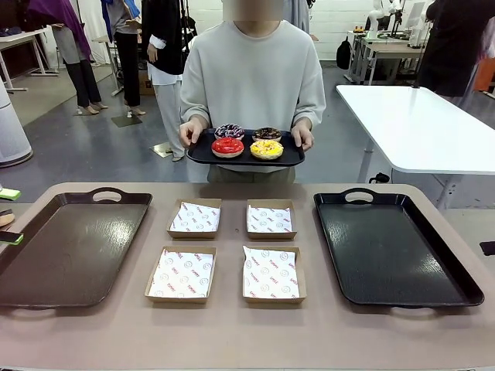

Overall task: Individually package the donuts and arrange them on the tray.
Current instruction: Pick up one Paper togo box.

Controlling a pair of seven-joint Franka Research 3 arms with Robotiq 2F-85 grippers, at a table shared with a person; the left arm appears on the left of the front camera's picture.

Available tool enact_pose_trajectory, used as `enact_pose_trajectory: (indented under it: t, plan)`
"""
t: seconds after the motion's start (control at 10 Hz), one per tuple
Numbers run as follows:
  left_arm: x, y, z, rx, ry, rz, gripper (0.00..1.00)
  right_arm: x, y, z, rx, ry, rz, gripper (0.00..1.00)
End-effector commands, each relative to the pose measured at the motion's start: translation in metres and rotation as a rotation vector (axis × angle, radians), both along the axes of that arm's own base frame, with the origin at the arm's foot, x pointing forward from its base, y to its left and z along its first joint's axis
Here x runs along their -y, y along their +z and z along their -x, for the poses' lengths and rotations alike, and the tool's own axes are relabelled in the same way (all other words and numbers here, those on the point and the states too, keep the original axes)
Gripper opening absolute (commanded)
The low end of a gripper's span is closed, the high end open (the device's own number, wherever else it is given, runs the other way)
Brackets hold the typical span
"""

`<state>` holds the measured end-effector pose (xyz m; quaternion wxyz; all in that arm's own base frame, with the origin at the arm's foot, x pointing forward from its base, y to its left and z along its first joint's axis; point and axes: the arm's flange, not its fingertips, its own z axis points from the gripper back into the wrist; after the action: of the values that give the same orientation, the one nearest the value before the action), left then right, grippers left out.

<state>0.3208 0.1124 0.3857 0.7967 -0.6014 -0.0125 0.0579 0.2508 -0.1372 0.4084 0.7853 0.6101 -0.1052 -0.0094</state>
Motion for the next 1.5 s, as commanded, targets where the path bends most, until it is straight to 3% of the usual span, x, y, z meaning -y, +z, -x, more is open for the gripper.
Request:
enact_pose_trajectory:
  t: [0.0, 0.3, 0.5, 1.0, 1.4]
  plan:
    - [-0.001, 0.002, 0.000, 0.006, 0.007, 0.015, 1.00, 0.001, 0.003, -0.001, 0.009, -0.005, -0.020, 1.00]
    - [0.001, 0.002, -0.012, -0.017, -0.038, -0.026, 1.00, 0.001, 0.003, -0.001, 0.009, -0.005, -0.020, 1.00]
    - [0.023, 0.029, -0.042, -0.044, 0.000, -0.213, 1.00, 0.001, 0.003, -0.001, 0.009, -0.005, -0.020, 1.00]
    - [0.135, 0.105, -0.155, -0.084, -0.048, -0.703, 1.00, 0.001, 0.003, -0.001, 0.009, -0.005, -0.020, 1.00]
    - [0.244, 0.100, -0.238, -0.013, 0.044, -1.032, 1.00, 0.001, 0.003, -0.001, 0.009, -0.005, -0.020, 1.00]
